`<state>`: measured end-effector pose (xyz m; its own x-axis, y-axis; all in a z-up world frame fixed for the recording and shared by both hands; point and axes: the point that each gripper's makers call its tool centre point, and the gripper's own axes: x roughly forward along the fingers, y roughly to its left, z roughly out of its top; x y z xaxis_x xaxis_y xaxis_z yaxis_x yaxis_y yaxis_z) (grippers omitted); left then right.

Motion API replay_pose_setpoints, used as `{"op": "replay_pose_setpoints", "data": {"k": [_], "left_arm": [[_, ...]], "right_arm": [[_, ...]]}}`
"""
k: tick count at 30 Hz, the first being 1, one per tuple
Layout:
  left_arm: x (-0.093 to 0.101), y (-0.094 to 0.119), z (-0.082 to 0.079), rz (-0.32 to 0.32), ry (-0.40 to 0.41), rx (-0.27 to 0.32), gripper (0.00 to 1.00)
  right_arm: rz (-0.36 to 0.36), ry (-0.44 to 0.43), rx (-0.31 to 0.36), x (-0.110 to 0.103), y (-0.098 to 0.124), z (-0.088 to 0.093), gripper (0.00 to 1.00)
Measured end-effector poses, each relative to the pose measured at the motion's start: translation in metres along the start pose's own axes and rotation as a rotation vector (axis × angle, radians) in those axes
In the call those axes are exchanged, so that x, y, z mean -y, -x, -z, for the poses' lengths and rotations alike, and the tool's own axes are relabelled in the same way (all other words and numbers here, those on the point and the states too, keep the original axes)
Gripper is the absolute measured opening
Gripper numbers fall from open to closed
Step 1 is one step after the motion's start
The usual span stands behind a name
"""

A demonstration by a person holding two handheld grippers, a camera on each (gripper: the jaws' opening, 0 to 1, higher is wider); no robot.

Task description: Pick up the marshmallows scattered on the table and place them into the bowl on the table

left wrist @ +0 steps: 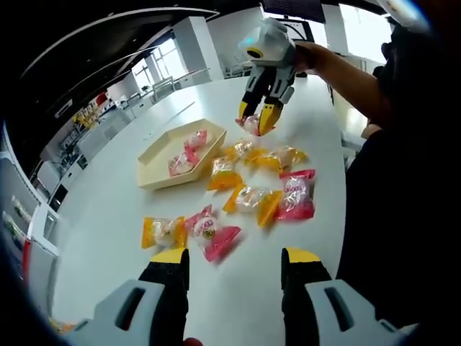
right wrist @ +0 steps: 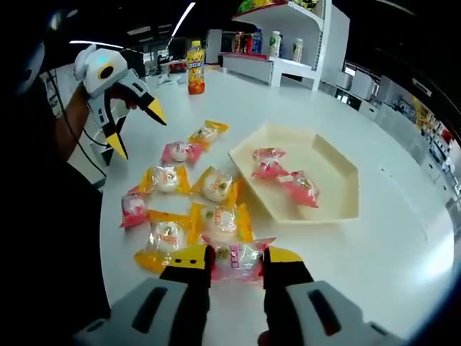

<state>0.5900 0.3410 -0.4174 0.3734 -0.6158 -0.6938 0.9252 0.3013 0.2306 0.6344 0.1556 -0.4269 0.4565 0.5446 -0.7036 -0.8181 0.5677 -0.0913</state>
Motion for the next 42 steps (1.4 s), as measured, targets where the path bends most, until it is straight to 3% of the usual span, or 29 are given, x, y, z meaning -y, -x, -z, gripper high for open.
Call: {"op": "replay_pose_setpoints", "data": {"k": [20, 42], "left_arm": [[-0.001, 0.000, 0.000, -0.001, -0.002, -0.002, 0.50], [0.001, 0.003, -0.001, -0.001, -0.008, 0.005, 0.50]], "right_arm": [[0.026, -0.003, 0.051, 0.004, 0.003, -0.011, 0.28], [0.095, 0.032, 0.199, 0.020, 0.012, -0.043, 0.28]]}}
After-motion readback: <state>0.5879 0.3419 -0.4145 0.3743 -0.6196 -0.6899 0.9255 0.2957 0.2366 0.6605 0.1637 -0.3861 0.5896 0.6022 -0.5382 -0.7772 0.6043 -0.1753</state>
